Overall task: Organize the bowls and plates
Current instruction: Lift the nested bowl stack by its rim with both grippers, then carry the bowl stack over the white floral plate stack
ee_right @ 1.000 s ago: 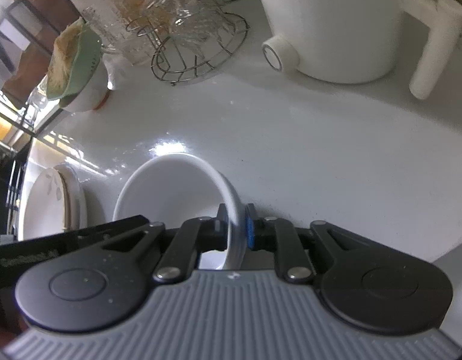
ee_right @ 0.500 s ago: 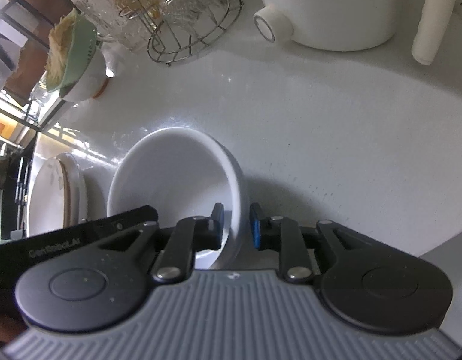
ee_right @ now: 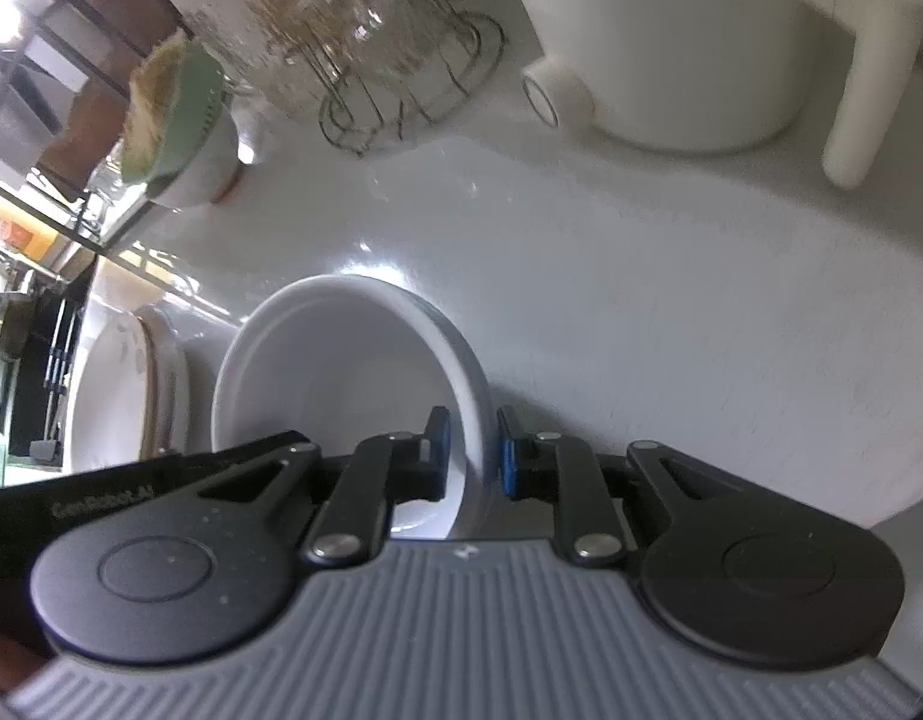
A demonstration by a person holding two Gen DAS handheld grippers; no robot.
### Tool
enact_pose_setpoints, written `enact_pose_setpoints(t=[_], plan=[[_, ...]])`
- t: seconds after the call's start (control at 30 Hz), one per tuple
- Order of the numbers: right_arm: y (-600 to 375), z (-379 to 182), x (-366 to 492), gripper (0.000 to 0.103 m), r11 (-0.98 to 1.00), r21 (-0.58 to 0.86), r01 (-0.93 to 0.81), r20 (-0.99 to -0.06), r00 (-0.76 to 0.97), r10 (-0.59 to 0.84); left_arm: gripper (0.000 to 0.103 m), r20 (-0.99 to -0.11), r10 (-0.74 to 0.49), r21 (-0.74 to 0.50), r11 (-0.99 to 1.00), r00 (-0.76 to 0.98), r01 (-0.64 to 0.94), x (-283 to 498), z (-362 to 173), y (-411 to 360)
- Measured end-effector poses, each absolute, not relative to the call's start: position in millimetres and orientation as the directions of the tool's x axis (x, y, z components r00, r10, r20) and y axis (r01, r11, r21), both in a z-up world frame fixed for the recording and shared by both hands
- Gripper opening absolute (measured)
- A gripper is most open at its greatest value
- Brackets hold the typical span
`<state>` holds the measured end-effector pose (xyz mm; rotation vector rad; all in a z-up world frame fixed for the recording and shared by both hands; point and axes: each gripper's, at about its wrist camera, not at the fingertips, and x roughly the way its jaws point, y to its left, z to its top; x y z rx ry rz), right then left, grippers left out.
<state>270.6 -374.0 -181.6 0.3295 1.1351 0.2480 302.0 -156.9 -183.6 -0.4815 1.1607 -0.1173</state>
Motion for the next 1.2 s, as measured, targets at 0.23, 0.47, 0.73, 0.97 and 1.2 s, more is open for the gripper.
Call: enact_pose_setpoints(t=[0.23, 0.47, 0.73, 0.97, 1.2], plan=[[-372, -173, 271, 0.019, 0.931, 0.365, -0.024, -0.860, 0.373, 0.347, 0.019, -0.852, -0.351, -0.428, 0.895, 0.389, -0.130, 309, -177, -154], [-359, -154, 266, 0.019, 0.932, 0.363, 0.013, -0.870, 0.363, 0.334, 0.019, -0.864, -0.372, -0.420, 0.904, 0.338, -0.081, 315, -159, -142], [-340, -123, 270, 0.019, 0.930, 0.366, 0.033, -0.868, 0.371, 0.329, 0.019, -0.857, -0.395, -0.427, 0.904, 0.332, -0.028, 316, -130, -121], [-321, -100, 273, 0.020, 0.929, 0.371, 0.001, -0.866, 0.362, 0.345, 0.020, -0.845, -0.412, -0.445, 0.895, 0.342, -0.021, 313, -106, -93], [-289, -98, 277, 0.020, 0.918, 0.395, -0.034, -0.863, 0.327, 0.384, 0.020, -0.829, -0.399, -0.447, 0.894, 0.392, -0.037, 307, -89, -51]])
